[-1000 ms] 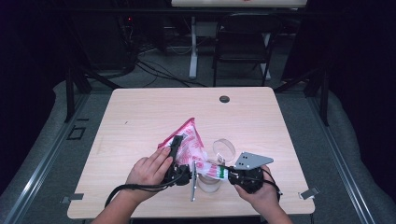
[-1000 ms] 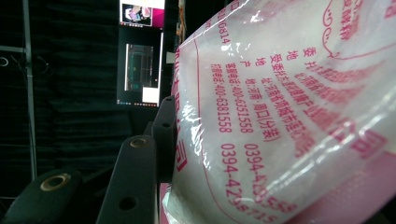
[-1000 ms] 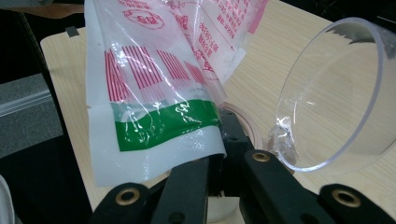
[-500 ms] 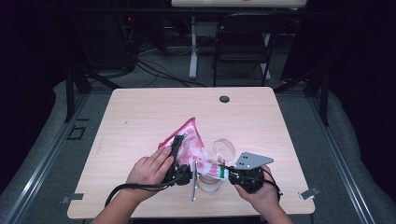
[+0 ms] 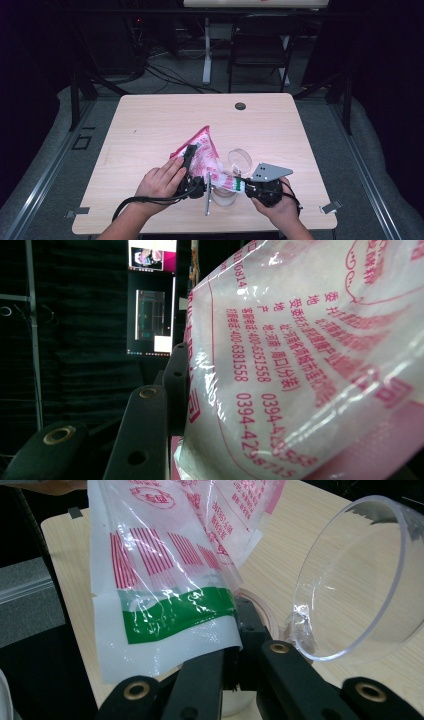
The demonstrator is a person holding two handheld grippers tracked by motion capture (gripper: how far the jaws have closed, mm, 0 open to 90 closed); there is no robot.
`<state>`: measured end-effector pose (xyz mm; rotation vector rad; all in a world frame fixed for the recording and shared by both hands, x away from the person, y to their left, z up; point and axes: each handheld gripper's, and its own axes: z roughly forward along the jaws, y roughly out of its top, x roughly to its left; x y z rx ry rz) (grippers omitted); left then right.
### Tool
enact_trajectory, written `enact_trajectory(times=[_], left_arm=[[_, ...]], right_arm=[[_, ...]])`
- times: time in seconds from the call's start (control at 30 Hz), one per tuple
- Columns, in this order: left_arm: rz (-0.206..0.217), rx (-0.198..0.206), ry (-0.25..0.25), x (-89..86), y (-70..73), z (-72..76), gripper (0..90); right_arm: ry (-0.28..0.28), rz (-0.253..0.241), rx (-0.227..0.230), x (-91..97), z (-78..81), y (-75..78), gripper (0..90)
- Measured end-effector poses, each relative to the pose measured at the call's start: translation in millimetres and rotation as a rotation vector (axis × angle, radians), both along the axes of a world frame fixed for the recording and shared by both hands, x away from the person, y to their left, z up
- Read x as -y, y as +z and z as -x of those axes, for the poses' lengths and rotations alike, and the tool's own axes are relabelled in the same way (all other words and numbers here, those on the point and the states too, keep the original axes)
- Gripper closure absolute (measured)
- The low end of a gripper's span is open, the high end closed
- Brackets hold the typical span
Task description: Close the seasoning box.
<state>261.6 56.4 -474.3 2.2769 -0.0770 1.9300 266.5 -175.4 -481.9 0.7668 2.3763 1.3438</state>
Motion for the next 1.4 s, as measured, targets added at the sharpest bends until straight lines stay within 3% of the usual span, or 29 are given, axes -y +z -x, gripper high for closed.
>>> enact_trajectory(times=[0.77,0.83,0.87,0.9,0.93,1.1,1.4], left_arm=[[-0.008,0.004,-0.01,1.6,1.2,-1.4,60.9],[0.006,0.026,-0.038,1.0,-0.6,-3.6,60.9],[-0.015,0.0,-0.003,2.1,2.0,-1.0,60.9],[-0.015,-0.003,-0.003,2.2,2.1,-1.1,60.9],[0.006,0.027,-0.039,1.3,-0.4,-4.2,60.9],[-0.01,-0.007,-0.001,2.4,1.0,-1.4,60.9],[-0.024,-0.003,-0.004,4.0,-0.3,-1.1,60.9]], right_arm=[[-0.004,0.003,0.001,0.6,-0.2,-0.7,90.0],[-0.004,0.002,0.0,0.7,-0.3,-0.6,90.0],[-0.005,0.001,0.001,0.6,-0.2,-0.6,90.0],[-0.003,0.0,-0.001,0.9,-0.2,-0.4,90.0],[-0.003,0.0,-0.001,0.9,-0.2,-0.4,90.0],[-0.003,0.0,-0.002,1.0,-0.2,-0.5,90.0],[-0.007,-0.001,-0.008,1.8,-1.0,-1.1,90.0]])
